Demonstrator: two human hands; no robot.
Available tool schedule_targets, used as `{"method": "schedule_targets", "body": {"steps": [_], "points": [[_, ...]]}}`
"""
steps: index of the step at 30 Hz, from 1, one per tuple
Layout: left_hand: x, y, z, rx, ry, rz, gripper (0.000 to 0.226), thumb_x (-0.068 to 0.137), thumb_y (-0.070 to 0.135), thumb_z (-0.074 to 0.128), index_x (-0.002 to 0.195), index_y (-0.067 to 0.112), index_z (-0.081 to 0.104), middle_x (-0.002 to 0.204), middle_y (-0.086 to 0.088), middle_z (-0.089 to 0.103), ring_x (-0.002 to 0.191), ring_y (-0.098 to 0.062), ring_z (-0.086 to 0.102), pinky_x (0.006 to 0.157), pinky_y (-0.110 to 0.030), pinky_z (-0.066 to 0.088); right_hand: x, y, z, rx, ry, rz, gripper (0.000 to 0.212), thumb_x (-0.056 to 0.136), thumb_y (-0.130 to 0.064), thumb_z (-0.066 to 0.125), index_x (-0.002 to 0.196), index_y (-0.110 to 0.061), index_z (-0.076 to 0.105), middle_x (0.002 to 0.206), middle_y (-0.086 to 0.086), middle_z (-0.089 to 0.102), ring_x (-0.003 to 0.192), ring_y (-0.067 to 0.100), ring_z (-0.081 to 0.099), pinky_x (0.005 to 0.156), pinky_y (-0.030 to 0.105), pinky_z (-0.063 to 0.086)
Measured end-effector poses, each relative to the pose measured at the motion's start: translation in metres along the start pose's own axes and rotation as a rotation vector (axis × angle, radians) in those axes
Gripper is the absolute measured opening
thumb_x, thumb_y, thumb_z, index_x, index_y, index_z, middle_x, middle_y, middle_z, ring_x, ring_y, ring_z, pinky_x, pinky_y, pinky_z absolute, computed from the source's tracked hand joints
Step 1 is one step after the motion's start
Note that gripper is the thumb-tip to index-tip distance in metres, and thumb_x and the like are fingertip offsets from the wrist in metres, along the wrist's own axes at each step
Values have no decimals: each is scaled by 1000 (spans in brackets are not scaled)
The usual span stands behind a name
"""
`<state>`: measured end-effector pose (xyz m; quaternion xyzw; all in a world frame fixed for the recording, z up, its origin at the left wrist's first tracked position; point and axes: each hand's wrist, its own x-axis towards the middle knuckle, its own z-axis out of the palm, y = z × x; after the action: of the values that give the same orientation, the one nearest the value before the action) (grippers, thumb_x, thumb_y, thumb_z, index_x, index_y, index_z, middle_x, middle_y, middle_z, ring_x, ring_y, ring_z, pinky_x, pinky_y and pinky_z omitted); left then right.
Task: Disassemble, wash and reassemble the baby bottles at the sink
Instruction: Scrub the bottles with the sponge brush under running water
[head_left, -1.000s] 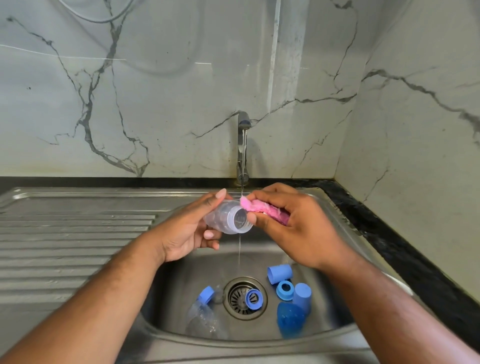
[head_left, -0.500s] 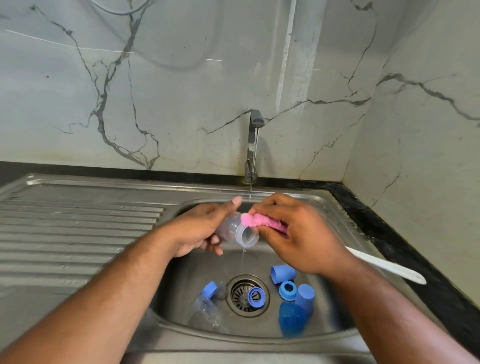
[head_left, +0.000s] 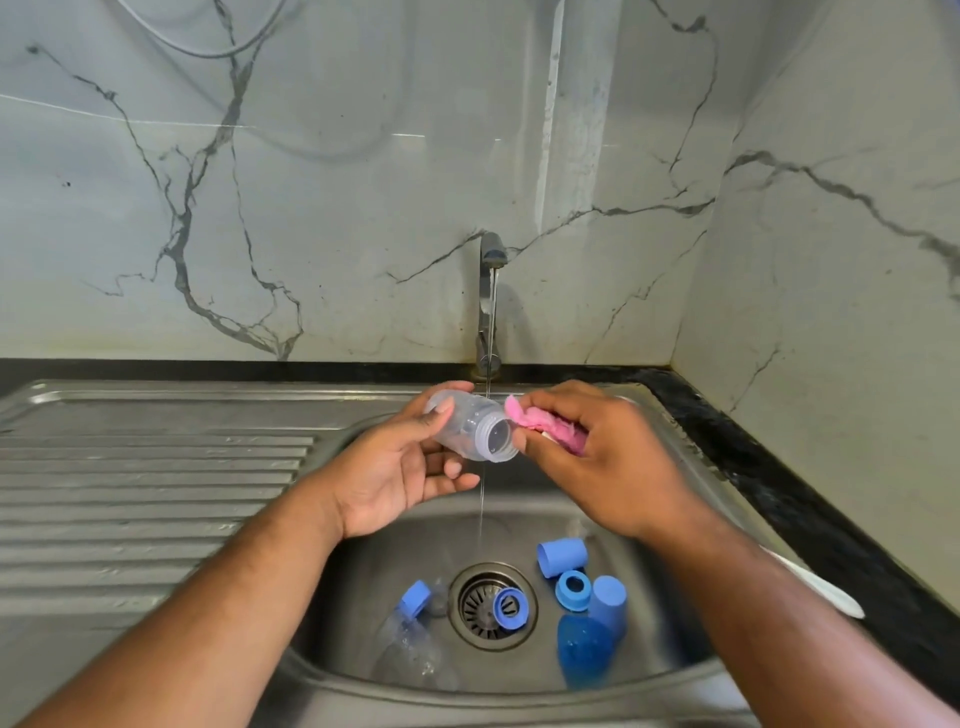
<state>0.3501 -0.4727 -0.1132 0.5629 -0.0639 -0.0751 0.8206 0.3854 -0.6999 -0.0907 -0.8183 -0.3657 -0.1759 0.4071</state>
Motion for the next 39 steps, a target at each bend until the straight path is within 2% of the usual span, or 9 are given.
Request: {"method": "schedule_targets", "body": {"steps": [7, 11, 17, 20, 23, 25, 28, 34, 39], "points": [[-5, 6, -7, 230, 26, -103, 50, 90, 42, 67, 133, 17, 60, 103, -14, 65, 65, -15, 53, 85, -44, 60, -1, 6, 5, -25, -117, -87, 32, 89, -28, 76, 121, -24, 73, 109, -15, 62, 100, 7, 64, 87, 36, 54], [-8, 6, -1, 424, 128, -167, 56, 86, 59, 63, 125, 19, 67, 92, -12, 60, 58, -11, 46, 70, -35, 60, -1, 7, 2, -118, -160, -190, 31, 91, -34, 67, 120, -25, 73, 109, -15, 62, 96, 9, 64, 78, 39, 55], [-10, 7, 2, 776, 343, -143, 76, 71, 93, 50, 95, 25, 77, 62, 0, 44, 45, -8, 31, 45, -23, 30, -4, 2, 10, -152, -191, -265, 27, 92, -34, 69, 117, -27, 73, 105, -15, 62, 89, 7, 62, 70, 38, 53], [-10, 3, 2, 826, 357, -93, 92, 61, 104, 38, 103, 30, 73, 69, -2, 52, 53, -11, 46, 50, -28, 42, -3, 4, 12, -119, -87, -177, 26, 90, -35, 65, 114, -29, 74, 104, -17, 63, 90, 7, 63, 73, 41, 55], [-6, 4, 3, 469, 193, -95, 88, 71, 91, 50, 119, 19, 68, 101, -11, 71, 85, -21, 67, 72, -34, 58, -1, 7, 7, -97, 18, -79, 22, 90, -33, 68, 111, -32, 75, 98, -15, 64, 86, 6, 63, 72, 40, 55], [-4, 3, 6, 229, 99, -30, 67, 82, 62, 68, 129, 16, 61, 122, -15, 70, 102, -24, 70, 82, -36, 60, 1, 7, 4, -89, 56, -27, 19, 91, -32, 71, 109, -33, 76, 95, -14, 66, 84, 5, 63, 74, 37, 55], [-1, -2, 11, 48, 117, 98, 47, 86, 25, 68, 131, 20, 55, 119, -11, 69, 94, -22, 70, 75, -32, 60, 1, 4, 1, -57, 64, 6, 19, 91, -32, 73, 110, -31, 77, 96, -14, 66, 85, 2, 63, 74, 29, 53], [-6, 7, 4, 264, 100, 48, 45, 76, 57, 81, 105, 25, 68, 96, -12, 70, 70, -18, 61, 54, -26, 47, 0, 0, 0, 34, -19, -83, 32, 89, -19, 78, 120, -21, 74, 108, -11, 64, 98, 6, 65, 84, 25, 53], [-12, 8, 10, 535, 230, -127, 52, 77, 72, 65, 96, 26, 78, 70, 0, 64, 51, -9, 38, 43, -18, 28, -3, -7, 2, 0, -161, -330, 34, 90, -11, 73, 123, -16, 73, 117, -7, 64, 107, 9, 63, 87, 27, 52]]}}
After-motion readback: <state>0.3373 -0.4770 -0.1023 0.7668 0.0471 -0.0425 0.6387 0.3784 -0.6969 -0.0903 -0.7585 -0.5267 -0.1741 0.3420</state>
